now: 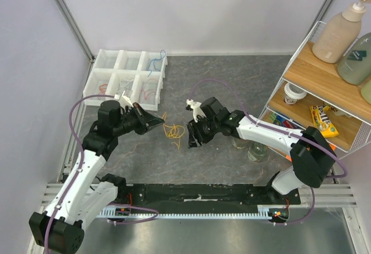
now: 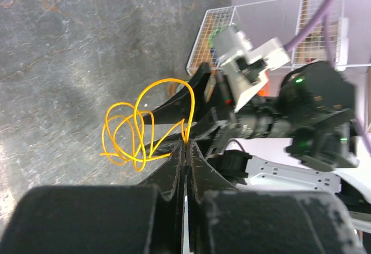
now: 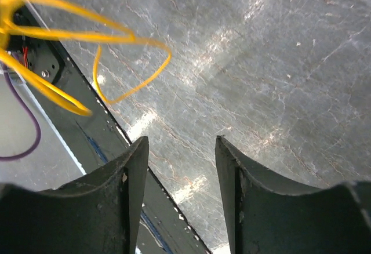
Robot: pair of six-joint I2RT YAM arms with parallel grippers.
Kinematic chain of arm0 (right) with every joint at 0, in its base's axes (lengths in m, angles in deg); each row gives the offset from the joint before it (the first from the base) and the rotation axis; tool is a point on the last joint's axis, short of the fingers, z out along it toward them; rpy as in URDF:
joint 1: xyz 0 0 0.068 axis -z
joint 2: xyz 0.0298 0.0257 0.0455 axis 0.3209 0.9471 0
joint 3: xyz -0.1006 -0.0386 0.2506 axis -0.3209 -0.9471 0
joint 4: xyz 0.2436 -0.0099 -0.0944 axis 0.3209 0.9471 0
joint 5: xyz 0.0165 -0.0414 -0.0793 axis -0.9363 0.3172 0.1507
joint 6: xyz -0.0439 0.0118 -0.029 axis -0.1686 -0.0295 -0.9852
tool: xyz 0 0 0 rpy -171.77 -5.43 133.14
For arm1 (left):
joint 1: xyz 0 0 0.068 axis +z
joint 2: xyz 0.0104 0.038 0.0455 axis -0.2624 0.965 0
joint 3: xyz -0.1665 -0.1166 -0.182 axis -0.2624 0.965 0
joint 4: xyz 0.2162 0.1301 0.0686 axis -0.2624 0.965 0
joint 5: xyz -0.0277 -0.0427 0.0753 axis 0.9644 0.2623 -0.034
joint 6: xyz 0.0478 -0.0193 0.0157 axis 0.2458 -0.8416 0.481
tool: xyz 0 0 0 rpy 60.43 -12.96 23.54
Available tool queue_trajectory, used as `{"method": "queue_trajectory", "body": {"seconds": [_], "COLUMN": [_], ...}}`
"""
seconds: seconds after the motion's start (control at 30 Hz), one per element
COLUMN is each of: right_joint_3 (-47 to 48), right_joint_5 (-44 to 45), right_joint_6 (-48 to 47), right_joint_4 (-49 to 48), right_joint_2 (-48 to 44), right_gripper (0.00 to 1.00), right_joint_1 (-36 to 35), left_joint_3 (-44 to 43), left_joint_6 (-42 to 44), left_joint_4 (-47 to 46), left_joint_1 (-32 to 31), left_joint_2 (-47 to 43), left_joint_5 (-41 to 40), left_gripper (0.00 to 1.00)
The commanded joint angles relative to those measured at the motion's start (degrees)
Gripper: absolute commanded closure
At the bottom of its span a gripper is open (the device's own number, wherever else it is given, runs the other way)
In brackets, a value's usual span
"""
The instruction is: Untangle the cables
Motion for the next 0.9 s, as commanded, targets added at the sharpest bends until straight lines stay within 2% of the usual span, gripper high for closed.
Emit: {"method": "queue_trajectory", "body": {"seconds": [0.0,0.2,0.3,0.5,0.67,0.8,0.87], "right_joint_3": [-5.64,-10.82,-15.22,-17.34,-17.08,-17.86,-18.13], "right_joint_5": [-3.25,-2.55,1.65,3.25,0.72,-6.84,-7.56], "right_joint_6": [3.22,9.28,12.97,16.06,16.94,21.06,22.04], "right_joint_4": [-14.19,-26.85,-33.27,-33.11,-34.95,-43.20,-45.06], "right_joint_2": [-3.57,-7.51,-11.03,-14.29,-13.51,-9.47,-7.80], "right_gripper": [0.42,0.38,0.36,0.36,0.35,0.35,0.35], "right_joint_1": [-0.19,-0.19,-0.02,3.06,4.29,4.12,3.94], "left_joint_3": [-4.75,-6.24,-6.42,-7.03,-7.56,-7.91,-8.26], "left_joint_6": [-4.86,-7.23,-8.11,-8.64,-9.26,-10.14,-10.66], "left_joint_4": [1.04,1.22,0.96,1.05,0.87,0.08,-0.36], "left_joint_1": [-0.07,-0.07,-0.07,-0.07,0.02,-0.07,-0.07], "left_joint_2": [-0.60,-1.48,-2.10,-3.15,-3.33,-3.15,-2.98], "left_joint_5": [-0.51,-0.68,-0.68,-1.04,-0.60,-0.07,0.19], "left_gripper": [0.98,0.98,0.99,0.98,0.98,0.98,0.98]}}
